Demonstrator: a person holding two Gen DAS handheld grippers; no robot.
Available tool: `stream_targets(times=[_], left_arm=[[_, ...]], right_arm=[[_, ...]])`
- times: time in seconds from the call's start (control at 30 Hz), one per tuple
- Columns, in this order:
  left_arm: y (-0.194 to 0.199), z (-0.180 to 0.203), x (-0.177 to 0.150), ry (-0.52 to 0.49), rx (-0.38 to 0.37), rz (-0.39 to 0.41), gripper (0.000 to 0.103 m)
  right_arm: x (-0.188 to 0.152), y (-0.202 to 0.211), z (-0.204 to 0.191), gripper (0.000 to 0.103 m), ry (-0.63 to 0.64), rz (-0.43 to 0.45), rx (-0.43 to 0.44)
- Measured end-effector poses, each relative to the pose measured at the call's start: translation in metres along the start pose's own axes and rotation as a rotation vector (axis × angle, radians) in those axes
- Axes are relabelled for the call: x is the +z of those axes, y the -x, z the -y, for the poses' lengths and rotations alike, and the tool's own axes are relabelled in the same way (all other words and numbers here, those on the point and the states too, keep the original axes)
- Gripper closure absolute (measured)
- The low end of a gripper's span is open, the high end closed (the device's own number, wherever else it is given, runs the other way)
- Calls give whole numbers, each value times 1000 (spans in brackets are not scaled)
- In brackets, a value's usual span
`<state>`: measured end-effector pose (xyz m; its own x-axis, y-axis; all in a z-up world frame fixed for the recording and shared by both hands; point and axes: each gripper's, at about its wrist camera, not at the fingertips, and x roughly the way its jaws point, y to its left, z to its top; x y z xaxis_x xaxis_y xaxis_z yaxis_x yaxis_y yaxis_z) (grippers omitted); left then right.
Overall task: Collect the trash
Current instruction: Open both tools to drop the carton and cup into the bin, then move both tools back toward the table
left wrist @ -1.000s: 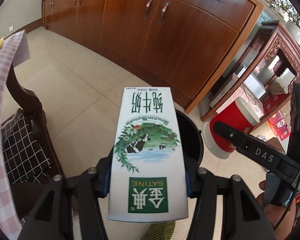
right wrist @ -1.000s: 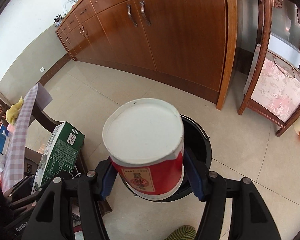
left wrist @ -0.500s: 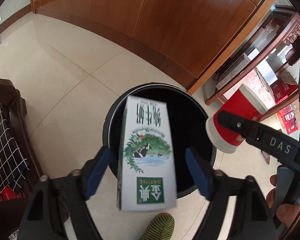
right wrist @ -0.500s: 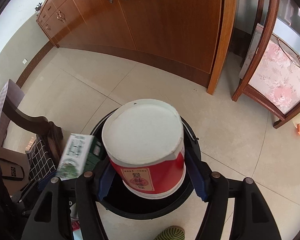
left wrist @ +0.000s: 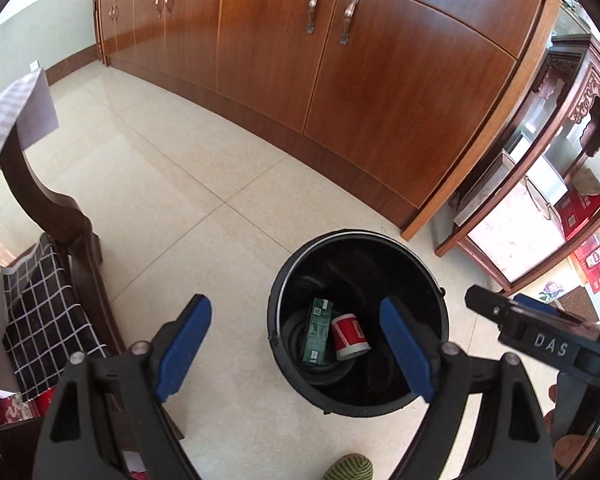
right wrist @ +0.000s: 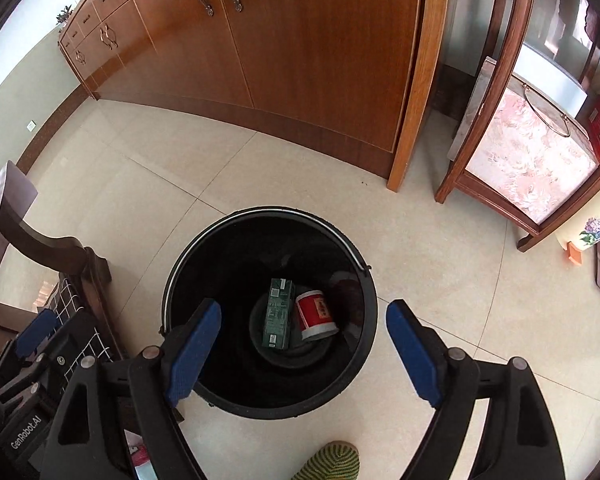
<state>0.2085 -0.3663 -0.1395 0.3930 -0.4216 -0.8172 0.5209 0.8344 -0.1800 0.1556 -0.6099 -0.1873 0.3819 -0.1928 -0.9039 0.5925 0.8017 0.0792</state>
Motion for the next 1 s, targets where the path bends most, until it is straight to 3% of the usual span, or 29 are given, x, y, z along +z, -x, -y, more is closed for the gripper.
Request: stream_targets(times=[0.3, 0.53, 0.7, 1.0], left_arm=[[69, -14, 2, -35, 22, 93, 16], [137, -58, -11, 20, 57, 194, 16], [183, -103, -28, 102, 122, 260, 16], [252, -191, -69, 243, 305, 346, 14]], right_arm=[[-35, 69, -26, 17, -10, 83, 77], [-53, 134, -73, 17, 45, 194, 193], [-69, 172, -128, 15, 151, 259, 275], [-111, 208, -231, 15, 321, 291, 405]])
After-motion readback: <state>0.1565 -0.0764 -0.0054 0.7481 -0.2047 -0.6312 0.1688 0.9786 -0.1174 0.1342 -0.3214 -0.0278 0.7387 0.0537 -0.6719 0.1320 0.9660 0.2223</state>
